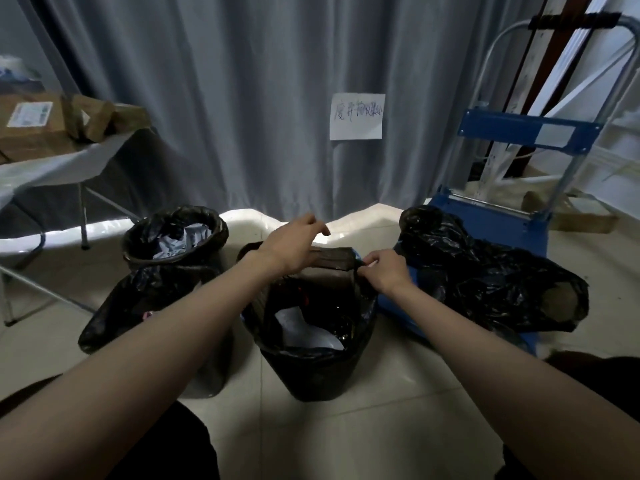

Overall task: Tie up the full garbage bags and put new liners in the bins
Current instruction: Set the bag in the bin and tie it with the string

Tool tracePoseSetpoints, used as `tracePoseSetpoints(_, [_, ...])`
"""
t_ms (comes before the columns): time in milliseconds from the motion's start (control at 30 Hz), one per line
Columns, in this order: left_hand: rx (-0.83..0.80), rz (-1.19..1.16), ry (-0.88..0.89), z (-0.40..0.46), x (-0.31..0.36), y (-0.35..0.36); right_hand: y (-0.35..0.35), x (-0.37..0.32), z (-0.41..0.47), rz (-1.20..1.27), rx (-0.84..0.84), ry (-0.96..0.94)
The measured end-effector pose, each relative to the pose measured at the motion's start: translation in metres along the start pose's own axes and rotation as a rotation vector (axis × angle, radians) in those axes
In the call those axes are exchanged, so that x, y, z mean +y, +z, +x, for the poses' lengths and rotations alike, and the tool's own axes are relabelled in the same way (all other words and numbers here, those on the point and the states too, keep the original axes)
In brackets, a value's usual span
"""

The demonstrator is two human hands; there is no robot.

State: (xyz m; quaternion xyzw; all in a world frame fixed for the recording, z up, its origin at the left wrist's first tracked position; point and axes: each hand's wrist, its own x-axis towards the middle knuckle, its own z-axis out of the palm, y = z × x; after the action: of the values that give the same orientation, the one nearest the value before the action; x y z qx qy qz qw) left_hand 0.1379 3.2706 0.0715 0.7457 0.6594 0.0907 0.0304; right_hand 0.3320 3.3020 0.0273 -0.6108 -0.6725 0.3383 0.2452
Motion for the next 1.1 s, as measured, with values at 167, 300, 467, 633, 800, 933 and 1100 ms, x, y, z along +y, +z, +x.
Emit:
tracePoseSetpoints(167, [-0.078,0.073,0.144,0.019,0.026,0.013,0.011,0.0,0.002,0.002,-0.012,-0.078])
tracePoseSetpoints(300, [-0.106,0.157,0.164,0.024,0.026,0.026,0.018,0.001,0.002,0.006,-0.013,-0.12])
tracePoseSetpoints(467, [0.026,-0.028,0.065,0.031,0.017,0.024,0.013,0.008,0.008,-0.02,-0.019,-0.112])
tracePoseSetpoints(633, [0.253,-0.346,-0.063,0.036,0.011,0.005,0.008,0.025,0.011,-0.135,-0.202,-0.039])
tracePoseSetpoints(800, [0.256,-0.594,-0.076,0.032,0.02,-0.009,0.01,0.022,0.014,0.024,-0.126,-0.102])
tracePoseSetpoints(933, [0.226,-0.71,-0.025,0.029,0.032,-0.016,0.007,0.0,0.016,0.212,-0.002,-0.253])
tracePoseSetpoints(1100, [0.189,-0.688,0.06,0.029,0.029,-0.006,0.01,-0.005,0.017,0.21,0.052,-0.241])
